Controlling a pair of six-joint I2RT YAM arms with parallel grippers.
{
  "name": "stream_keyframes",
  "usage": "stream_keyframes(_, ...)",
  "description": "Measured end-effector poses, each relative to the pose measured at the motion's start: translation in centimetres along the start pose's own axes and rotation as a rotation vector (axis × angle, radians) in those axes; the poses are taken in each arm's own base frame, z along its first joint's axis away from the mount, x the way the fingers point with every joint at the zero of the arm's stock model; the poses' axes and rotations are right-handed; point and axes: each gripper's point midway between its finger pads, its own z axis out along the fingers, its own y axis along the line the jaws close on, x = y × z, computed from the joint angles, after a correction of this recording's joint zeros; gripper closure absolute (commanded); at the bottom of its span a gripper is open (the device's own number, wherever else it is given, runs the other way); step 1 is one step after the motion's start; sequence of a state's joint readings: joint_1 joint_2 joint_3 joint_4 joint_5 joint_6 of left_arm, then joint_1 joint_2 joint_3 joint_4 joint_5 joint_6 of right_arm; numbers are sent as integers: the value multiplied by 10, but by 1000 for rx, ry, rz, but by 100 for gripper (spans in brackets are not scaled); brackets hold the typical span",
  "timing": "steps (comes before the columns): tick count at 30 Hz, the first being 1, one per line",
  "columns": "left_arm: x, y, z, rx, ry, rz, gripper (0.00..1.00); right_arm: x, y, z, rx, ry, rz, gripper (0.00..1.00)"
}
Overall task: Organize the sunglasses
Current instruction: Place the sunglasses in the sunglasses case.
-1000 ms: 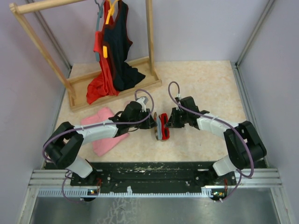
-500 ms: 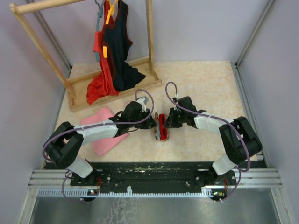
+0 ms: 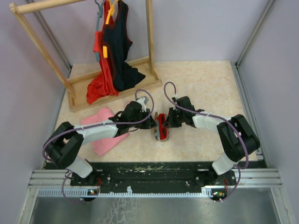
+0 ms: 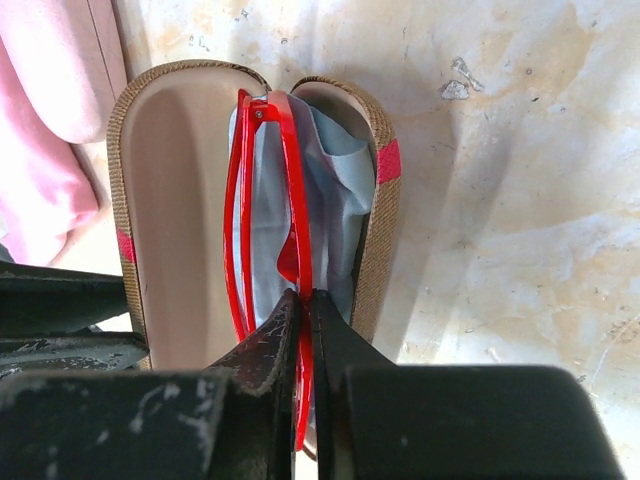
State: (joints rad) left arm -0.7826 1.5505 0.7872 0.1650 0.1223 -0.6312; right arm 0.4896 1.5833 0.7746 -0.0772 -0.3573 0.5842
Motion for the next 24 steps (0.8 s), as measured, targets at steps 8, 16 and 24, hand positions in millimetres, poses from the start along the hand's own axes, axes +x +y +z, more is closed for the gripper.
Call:
stream_keyframes(8,-1,-1,0,6,-3,0,69,0,-3,0,22,-1,-2,84)
stream_keyframes(16,-1,-1,0,7,-4,1,69,-7,-1,-9,51,-15,-30,80)
stream_keyframes(24,-1,-1,0,6,-4,1,69,-14,-3,-27,107,-47,-72,80)
